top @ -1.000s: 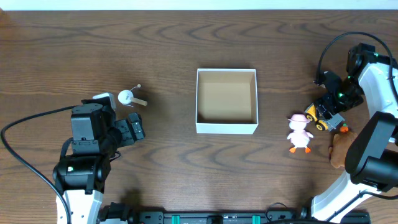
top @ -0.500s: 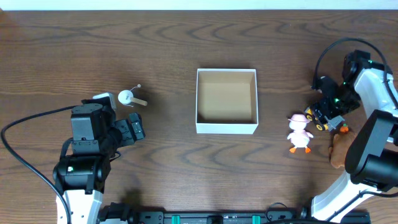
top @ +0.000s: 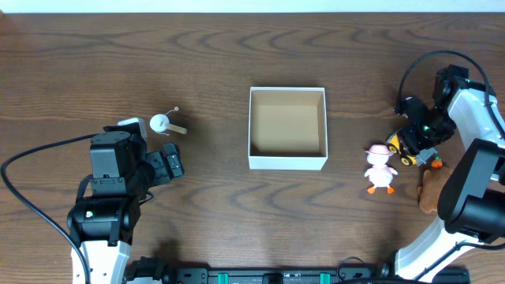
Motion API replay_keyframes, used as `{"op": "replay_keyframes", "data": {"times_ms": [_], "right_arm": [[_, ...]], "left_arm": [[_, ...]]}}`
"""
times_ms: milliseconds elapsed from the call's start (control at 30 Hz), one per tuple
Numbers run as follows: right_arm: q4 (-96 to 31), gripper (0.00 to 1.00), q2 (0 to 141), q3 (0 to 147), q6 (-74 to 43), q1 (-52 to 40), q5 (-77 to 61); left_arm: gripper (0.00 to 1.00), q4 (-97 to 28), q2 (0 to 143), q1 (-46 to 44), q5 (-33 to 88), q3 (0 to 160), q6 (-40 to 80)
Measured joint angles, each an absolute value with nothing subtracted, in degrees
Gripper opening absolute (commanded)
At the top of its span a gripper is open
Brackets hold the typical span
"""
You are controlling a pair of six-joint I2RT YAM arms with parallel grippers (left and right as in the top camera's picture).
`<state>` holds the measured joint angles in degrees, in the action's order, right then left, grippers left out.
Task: Pack container
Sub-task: 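Reach the right gripper down and grasp the yellow toy truck, then carry the truck with the right gripper and release it in the box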
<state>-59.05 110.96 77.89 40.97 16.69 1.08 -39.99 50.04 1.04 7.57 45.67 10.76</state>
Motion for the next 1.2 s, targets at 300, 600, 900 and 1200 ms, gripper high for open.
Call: {"op": "replay_keyframes", "data": {"times_ms": [300, 600, 900, 1200], "right_arm": [[-58.8, 0.39, 110.9, 77.9, 39.2, 16.7, 1.0], [-60.2, 0.18, 110.9, 81.5, 32.7, 15.1, 0.2], [-66.2, 0.01, 107.0, 93.0, 15.3, 5.9, -1.2], [-60.9, 0.03, 95.9, 98.7, -5.1, -13.7, -1.3]], "left_arm": [[0.98, -40.0, 50.0, 1.0, 7.6, 45.7, 10.8], [0.98, -40.0, 50.0, 1.0, 7.6, 45.7, 10.8], [0.98, -40.0, 50.0, 1.0, 7.6, 45.7, 10.8], [0.98, -40.0, 50.9, 1.0, 7.6, 45.7, 10.8]]}}
